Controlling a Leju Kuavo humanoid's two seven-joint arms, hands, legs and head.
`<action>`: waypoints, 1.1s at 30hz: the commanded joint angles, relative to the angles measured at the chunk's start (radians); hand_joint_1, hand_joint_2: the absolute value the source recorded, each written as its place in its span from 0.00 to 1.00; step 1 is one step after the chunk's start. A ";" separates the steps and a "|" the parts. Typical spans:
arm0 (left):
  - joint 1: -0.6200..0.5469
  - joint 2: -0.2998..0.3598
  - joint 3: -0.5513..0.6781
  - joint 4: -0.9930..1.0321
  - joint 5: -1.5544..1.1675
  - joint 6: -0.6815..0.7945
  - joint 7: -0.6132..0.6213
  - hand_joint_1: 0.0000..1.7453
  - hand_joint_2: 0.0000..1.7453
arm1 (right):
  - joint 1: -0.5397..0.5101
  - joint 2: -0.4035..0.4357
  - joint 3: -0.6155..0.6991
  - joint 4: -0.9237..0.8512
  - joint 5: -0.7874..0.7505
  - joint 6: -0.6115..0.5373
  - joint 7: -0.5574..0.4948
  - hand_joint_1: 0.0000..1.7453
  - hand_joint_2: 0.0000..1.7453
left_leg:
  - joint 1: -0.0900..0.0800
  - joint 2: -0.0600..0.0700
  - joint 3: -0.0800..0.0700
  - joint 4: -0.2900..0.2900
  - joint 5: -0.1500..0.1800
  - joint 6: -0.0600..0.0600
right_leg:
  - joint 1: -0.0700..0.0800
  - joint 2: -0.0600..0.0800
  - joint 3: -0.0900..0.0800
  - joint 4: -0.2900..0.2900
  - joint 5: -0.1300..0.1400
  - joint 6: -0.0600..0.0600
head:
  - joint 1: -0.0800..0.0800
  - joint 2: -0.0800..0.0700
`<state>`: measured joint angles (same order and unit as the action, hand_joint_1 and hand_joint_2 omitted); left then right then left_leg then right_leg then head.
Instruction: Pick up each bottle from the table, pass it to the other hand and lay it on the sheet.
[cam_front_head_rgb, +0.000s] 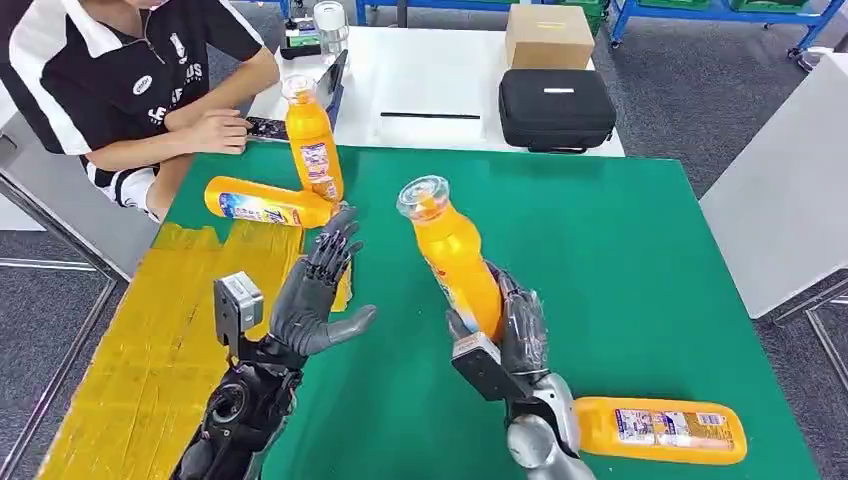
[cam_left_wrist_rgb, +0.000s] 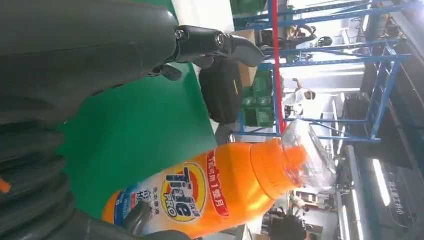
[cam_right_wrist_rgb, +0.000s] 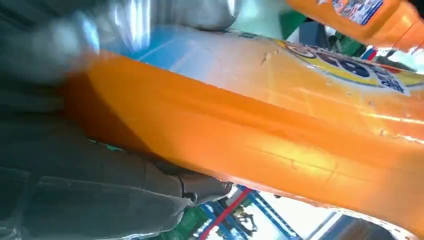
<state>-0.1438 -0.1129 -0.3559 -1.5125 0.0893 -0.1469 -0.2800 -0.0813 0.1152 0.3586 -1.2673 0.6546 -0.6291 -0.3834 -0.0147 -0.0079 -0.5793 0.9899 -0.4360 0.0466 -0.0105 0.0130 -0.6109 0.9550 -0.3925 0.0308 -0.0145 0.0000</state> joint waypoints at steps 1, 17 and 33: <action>-0.073 0.016 -0.030 0.125 0.047 0.000 0.021 0.00 1.00 | -0.083 0.042 0.122 0.101 0.071 -0.065 -0.032 1.00 1.00 | 0.001 0.002 0.005 0.000 -0.002 -0.003 | 0.001 0.001 0.004 -0.001 -0.001 -0.001 | 0.000 0.000; -0.111 -0.006 0.017 0.306 0.298 -0.068 0.081 0.00 1.00 | -0.022 0.143 -0.002 0.067 0.249 -0.069 -0.247 1.00 1.00 | 0.001 -0.001 0.003 -0.001 0.000 -0.002 | 0.001 -0.002 0.003 -0.001 -0.001 -0.001 | 0.000 0.000; -0.094 0.010 0.016 0.279 0.351 -0.048 0.090 0.00 1.00 | -0.079 0.186 -0.031 0.245 0.397 -0.069 -0.211 1.00 1.00 | 0.002 0.001 0.006 -0.001 -0.002 -0.003 | 0.002 -0.002 0.005 -0.001 -0.002 -0.001 | 0.000 0.000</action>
<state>-0.1946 -0.1144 -0.3258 -1.2696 0.4330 -0.1984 -0.1919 -0.1158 0.3002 0.3231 -1.1803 1.0765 -0.7057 -0.5947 -0.0141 -0.0057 -0.5791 0.9899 -0.4357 0.0463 -0.0098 0.0135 -0.6118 0.9553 -0.3924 0.0305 -0.0145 0.0000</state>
